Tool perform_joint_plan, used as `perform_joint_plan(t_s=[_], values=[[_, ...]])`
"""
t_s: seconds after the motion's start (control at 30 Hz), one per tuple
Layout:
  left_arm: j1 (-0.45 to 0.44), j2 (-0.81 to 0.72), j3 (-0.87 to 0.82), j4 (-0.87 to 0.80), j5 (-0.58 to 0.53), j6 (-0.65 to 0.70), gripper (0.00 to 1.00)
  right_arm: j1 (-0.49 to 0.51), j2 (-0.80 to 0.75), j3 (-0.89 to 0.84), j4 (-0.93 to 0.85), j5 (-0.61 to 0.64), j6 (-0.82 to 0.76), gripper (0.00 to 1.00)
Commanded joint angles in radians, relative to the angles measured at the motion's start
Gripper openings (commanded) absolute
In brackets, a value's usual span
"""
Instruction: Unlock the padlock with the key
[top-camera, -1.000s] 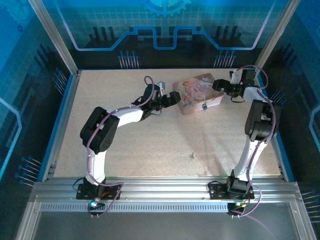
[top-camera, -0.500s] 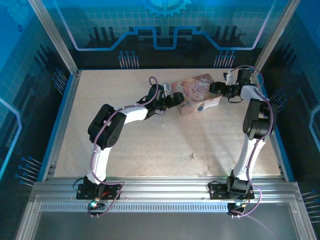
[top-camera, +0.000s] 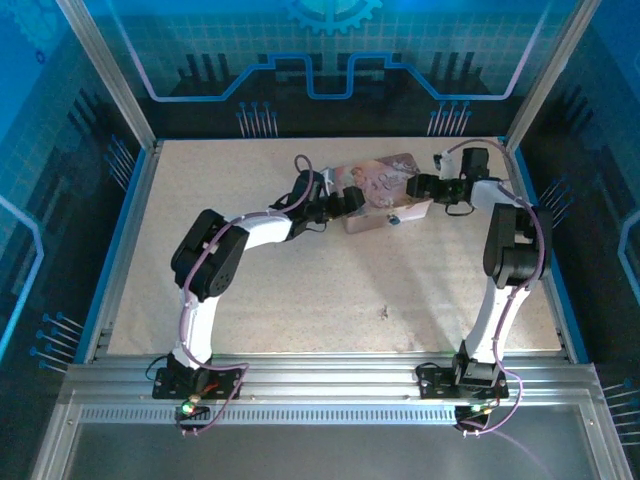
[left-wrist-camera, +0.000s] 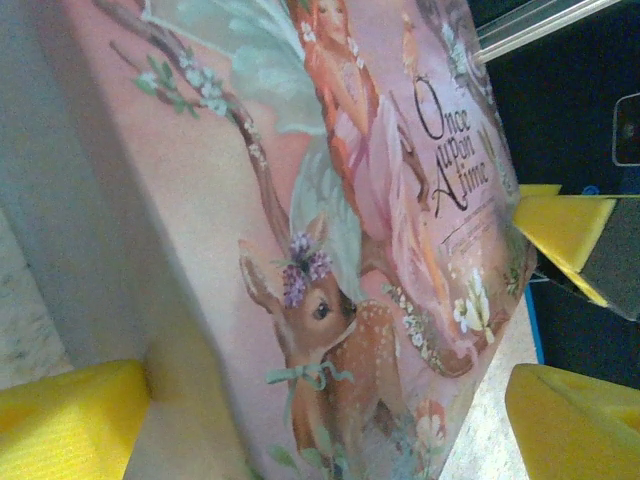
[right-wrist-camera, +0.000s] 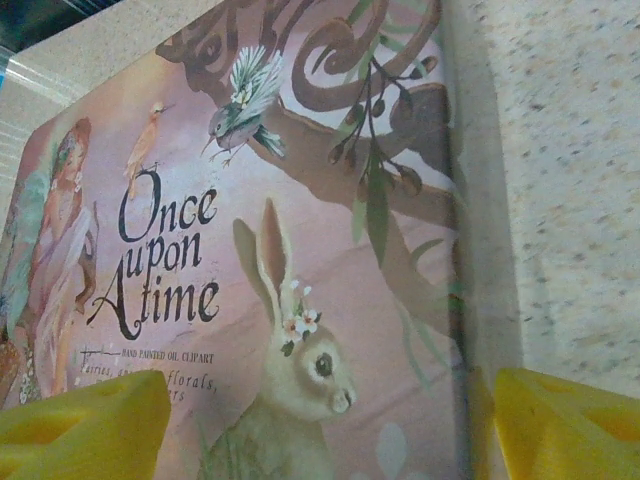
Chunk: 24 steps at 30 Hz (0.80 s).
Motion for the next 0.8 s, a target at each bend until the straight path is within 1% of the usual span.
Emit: perform_joint_plan(t_s=[0.0,0.23,0.4,0.63,0.77], values=[[-0.013,-0.084,-0.067,0.016,0.028,0.031,0.94,0.086,-0.066,-0.061,0.010,-0.088,0.040,0.84],[0.000,-0.233,-0.248,0.033,0.013,0.043,0.94,0.176,-0.164,-0.198,0.066,-0.063,0.071,0.84],[0.008,-0.356,-0.388,0.027,-0.019,0.055,0.94,0.250,-0.228,-0.285,0.111,-0.038,0.104,0.84],[0.037,-0.503,-0.554,0.006,-0.047,0.051,0.95,0.357,-0.260,-0.335,0.140,0.007,0.149,0.84],[0.072,-0.565,-0.631,-0.002,-0.059,0.039,0.95,0.416,-0.266,-0.356,0.160,0.032,0.181,0.85]])
